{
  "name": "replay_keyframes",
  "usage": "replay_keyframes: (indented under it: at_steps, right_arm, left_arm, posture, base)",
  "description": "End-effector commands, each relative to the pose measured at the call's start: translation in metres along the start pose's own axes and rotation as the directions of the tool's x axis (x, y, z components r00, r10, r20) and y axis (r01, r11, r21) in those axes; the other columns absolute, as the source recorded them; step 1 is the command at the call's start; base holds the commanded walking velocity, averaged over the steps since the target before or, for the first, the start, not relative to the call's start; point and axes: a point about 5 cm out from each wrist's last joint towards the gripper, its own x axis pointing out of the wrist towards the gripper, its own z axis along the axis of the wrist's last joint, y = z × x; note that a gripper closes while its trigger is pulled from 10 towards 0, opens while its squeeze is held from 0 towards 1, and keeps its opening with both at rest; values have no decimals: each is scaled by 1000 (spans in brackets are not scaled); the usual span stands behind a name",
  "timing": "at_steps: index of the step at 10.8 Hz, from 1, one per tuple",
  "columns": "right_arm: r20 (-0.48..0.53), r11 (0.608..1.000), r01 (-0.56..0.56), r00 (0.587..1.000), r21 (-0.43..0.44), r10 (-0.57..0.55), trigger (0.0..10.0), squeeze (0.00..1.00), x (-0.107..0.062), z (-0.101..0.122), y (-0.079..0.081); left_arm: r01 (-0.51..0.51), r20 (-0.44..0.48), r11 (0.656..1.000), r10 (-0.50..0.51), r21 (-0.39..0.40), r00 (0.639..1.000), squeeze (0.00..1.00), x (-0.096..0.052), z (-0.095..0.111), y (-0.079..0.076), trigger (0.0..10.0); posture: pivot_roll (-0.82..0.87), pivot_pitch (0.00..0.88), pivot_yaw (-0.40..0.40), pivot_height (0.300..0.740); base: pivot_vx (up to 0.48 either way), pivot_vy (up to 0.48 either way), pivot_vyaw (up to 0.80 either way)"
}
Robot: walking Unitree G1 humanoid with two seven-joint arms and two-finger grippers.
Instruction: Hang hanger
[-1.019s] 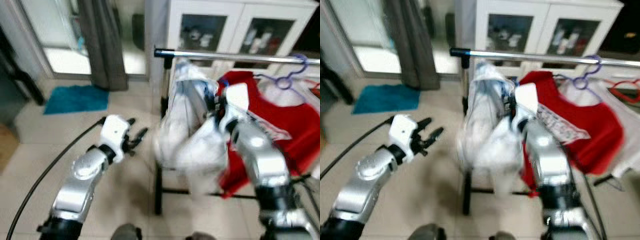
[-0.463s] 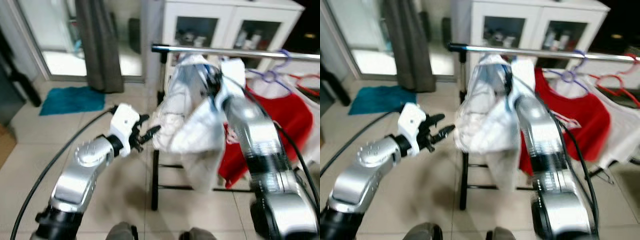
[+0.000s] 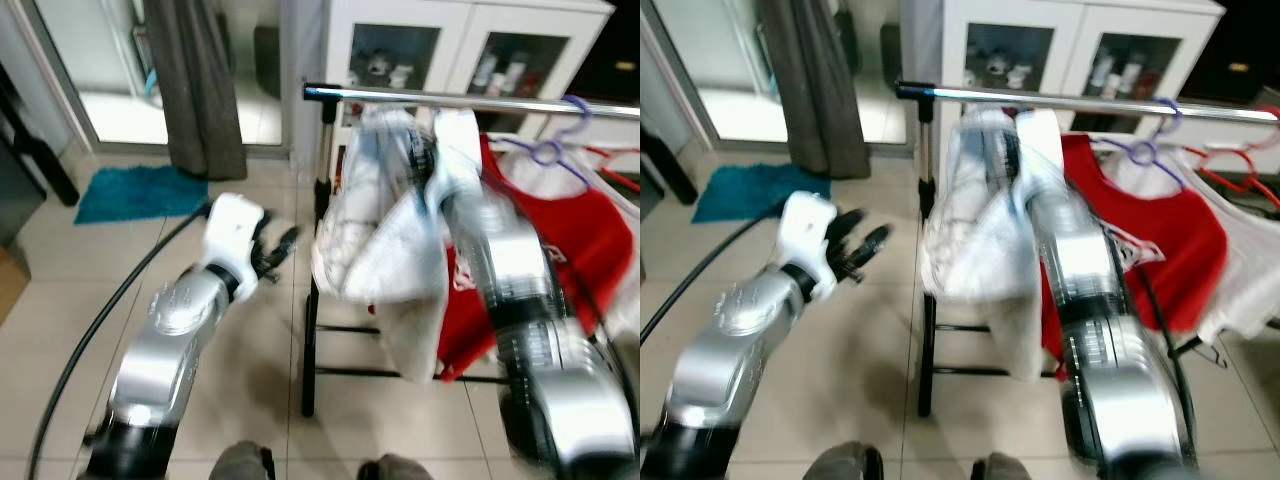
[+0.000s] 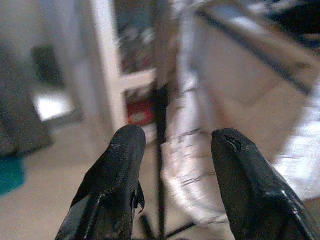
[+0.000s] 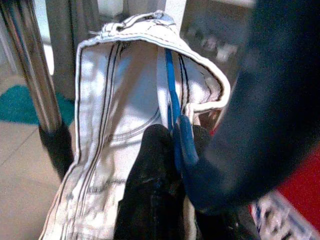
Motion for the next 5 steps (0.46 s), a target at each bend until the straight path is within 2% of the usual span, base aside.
replay_keyframes:
  at_steps: [1, 3, 4, 5]
  right_arm:
    - [74, 1000, -11, 997, 5, 11, 10000, 0, -6, 8, -2]
    - [59, 1000, -4, 998, 10, 3, 10000, 0, -27, -23, -5]
    - [32, 999, 30, 999, 20, -30, 10000, 0, -43, -44, -7]
    - [20, 998, 60, 998, 26, -61, 10000, 0, -56, -59, -8]
  left_arm:
    - [-53, -3, 999, 53, -4, 999, 0, -2, -5, 5, 10000]
    - [-64, -17, 998, 64, 3, 998, 0, -4, -16, 2, 10000]
    - [-62, -37, 997, 63, 47, 997, 0, -8, -27, 0, 10000]
    - [-65, -53, 997, 68, 50, 996, 0, -12, -36, 0, 10000]
  posture:
    - [-2, 0, -42, 740]
    - [-8, 0, -36, 740]
    - [-7, 0, -35, 740]
    - [-7, 0, -31, 740]
  base:
    - [0, 0, 0]
    - [0, 0, 0]
    - [0, 0, 0]
    - [0, 0, 0]
